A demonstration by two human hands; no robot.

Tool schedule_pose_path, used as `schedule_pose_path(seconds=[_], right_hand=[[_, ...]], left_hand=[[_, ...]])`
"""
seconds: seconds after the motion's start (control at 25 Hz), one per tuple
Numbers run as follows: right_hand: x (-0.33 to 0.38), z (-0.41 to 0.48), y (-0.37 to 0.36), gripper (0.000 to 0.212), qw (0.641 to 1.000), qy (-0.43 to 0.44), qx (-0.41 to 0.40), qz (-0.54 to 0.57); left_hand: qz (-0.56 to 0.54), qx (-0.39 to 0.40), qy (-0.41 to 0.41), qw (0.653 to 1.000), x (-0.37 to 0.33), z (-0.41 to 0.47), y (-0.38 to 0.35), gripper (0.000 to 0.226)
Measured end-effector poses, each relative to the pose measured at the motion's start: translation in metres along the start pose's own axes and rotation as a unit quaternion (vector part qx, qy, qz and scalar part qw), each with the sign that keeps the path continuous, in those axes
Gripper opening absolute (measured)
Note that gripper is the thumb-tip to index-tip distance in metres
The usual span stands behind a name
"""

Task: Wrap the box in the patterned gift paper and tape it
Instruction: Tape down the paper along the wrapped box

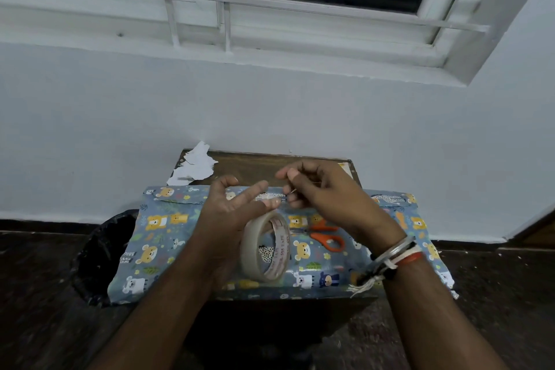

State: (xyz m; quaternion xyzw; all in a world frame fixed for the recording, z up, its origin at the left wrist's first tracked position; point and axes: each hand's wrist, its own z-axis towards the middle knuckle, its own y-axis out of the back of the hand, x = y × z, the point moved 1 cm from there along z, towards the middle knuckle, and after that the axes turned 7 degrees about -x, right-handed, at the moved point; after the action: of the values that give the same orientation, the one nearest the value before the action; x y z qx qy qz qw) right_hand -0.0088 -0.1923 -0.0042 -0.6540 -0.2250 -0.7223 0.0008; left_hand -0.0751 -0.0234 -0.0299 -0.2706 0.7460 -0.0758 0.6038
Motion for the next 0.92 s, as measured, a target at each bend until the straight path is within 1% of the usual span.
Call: schedule_pose_path(seconds=[0.04,0.12,0.16,0.24,0.36,0.48,0.6,0.68,0.76,0.92], right_hand=[[0.009,-0.003,0.001,0.026,0.999,-0.004,0.035,0.018],[0.025,-0.011,0.005,0.032,0.997,0.004,0.072,-0.002],[0.029,-0.014,0.005,0.032,0.997,0.012,0.079,-0.025],[0.033,-0.017,0.003,0.025,0.995,0.020,0.078,-0.061],[0.032,-0.014,0.000,0.010,0.993,0.043,0.055,-0.096],[0.033,-0.013,-0.001,0.003,0.985,0.109,0.026,-0.134],[0.031,-0.014,-0.006,0.003,0.971,0.177,-0.022,-0.160],[0.029,-0.014,-0.009,0.003,0.966,0.194,-0.052,-0.163],[0.026,-0.013,-0.012,0.005,0.962,0.202,-0.075,-0.169],[0.019,-0.012,-0.019,0.004,0.945,0.231,-0.107,-0.207]], left_hand=[[0.010,0.007,-0.019,1.000,-0.001,0.000,0.001,0.065],[0.026,0.013,-0.052,0.998,-0.003,-0.002,0.002,0.058],[0.035,0.011,-0.070,0.997,-0.003,-0.003,0.002,0.057],[0.060,0.014,-0.108,0.992,-0.004,-0.006,0.001,0.055],[0.099,0.018,-0.134,0.986,-0.004,-0.009,-0.001,0.051],[0.110,0.027,-0.128,0.985,-0.003,-0.009,-0.002,0.043],[0.116,0.048,-0.127,0.984,-0.004,-0.009,-0.004,0.041],[0.149,0.067,-0.155,0.974,-0.004,-0.009,-0.005,0.039],[0.171,0.069,-0.174,0.967,-0.004,-0.008,-0.006,0.038],[0.168,0.054,-0.181,0.968,-0.003,-0.005,-0.005,0.040]])
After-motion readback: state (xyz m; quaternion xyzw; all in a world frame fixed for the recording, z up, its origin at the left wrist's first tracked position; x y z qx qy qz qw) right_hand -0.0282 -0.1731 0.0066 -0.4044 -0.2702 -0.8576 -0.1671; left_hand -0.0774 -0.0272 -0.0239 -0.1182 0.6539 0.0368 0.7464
